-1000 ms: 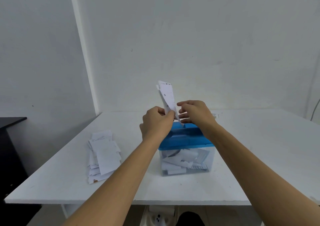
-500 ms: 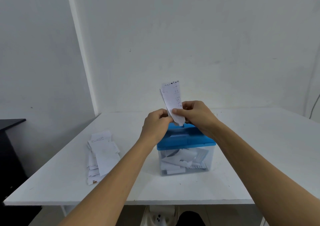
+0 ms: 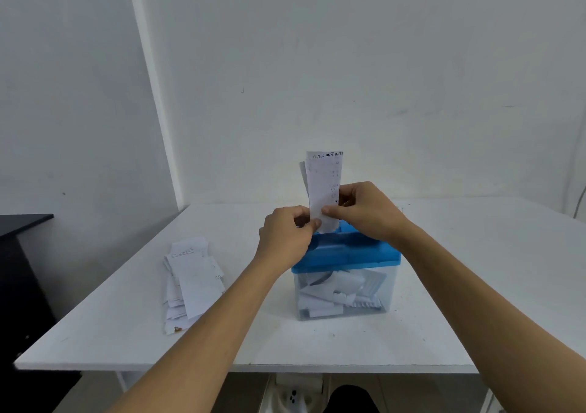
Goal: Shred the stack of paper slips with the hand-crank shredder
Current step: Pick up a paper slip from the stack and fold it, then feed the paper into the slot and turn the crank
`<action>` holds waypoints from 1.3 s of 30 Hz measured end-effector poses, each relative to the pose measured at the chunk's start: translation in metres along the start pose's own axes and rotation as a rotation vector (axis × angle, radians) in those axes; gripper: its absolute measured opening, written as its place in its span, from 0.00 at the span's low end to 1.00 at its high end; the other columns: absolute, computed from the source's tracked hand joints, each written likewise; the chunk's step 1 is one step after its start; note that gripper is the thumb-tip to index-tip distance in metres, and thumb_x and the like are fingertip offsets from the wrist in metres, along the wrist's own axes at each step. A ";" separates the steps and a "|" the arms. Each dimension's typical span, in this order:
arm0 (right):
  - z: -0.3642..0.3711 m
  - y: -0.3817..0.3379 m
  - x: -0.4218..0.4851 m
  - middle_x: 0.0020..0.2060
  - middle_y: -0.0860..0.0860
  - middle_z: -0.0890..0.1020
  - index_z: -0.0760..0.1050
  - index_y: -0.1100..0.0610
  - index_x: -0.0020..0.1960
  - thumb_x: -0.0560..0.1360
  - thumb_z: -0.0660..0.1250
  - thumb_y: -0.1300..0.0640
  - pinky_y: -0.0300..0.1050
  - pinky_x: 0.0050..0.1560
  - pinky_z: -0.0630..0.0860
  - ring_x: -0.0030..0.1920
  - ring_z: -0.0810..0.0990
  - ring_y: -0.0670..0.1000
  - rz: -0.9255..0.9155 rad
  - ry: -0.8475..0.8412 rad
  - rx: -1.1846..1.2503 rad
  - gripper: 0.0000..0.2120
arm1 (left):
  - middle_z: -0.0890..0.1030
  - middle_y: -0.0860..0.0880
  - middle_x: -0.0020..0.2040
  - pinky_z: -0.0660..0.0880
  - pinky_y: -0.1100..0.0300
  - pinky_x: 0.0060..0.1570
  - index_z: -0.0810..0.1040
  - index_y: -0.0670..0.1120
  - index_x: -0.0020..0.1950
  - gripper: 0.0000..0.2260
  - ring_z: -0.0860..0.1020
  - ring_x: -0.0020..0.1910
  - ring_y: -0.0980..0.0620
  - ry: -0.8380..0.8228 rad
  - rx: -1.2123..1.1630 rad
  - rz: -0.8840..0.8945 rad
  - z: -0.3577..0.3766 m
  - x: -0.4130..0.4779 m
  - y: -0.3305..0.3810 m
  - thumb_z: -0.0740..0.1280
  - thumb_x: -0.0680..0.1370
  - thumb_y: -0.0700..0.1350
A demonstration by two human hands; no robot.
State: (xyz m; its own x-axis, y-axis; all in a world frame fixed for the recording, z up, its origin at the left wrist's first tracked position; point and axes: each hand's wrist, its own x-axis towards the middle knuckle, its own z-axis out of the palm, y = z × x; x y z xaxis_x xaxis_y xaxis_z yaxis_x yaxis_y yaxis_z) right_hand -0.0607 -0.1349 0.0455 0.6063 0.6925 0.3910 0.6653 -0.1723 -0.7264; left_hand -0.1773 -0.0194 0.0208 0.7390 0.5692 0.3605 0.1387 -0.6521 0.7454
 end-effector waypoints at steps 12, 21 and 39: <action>-0.002 0.008 -0.006 0.52 0.45 0.81 0.78 0.56 0.64 0.78 0.70 0.56 0.36 0.46 0.77 0.45 0.81 0.45 -0.035 -0.080 -0.132 0.15 | 0.83 0.52 0.57 0.77 0.55 0.59 0.81 0.49 0.59 0.08 0.79 0.53 0.51 -0.024 0.051 0.015 0.001 -0.002 -0.001 0.68 0.80 0.43; 0.005 0.012 0.004 0.55 0.46 0.85 0.79 0.52 0.63 0.76 0.72 0.56 0.30 0.44 0.74 0.45 0.81 0.39 -0.034 -0.045 -0.157 0.16 | 0.78 0.48 0.65 0.74 0.58 0.56 0.75 0.47 0.66 0.12 0.76 0.58 0.50 -0.020 -0.037 -0.061 0.015 0.004 0.001 0.62 0.84 0.47; -0.049 0.108 -0.044 0.74 0.44 0.68 0.61 0.47 0.78 0.79 0.62 0.67 0.46 0.73 0.65 0.73 0.65 0.47 -0.014 -0.030 -0.606 0.31 | 0.78 0.51 0.65 0.80 0.53 0.54 0.73 0.45 0.53 0.06 0.76 0.58 0.49 0.101 -0.048 0.086 0.034 0.000 -0.024 0.60 0.84 0.46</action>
State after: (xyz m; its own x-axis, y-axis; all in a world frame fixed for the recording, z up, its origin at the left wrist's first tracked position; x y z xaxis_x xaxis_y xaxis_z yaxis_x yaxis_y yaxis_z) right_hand 0.0061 -0.2180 -0.0229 0.5893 0.7152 0.3759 0.8079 -0.5253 -0.2671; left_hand -0.1580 -0.0206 -0.0165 0.6761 0.5613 0.4774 0.0442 -0.6776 0.7341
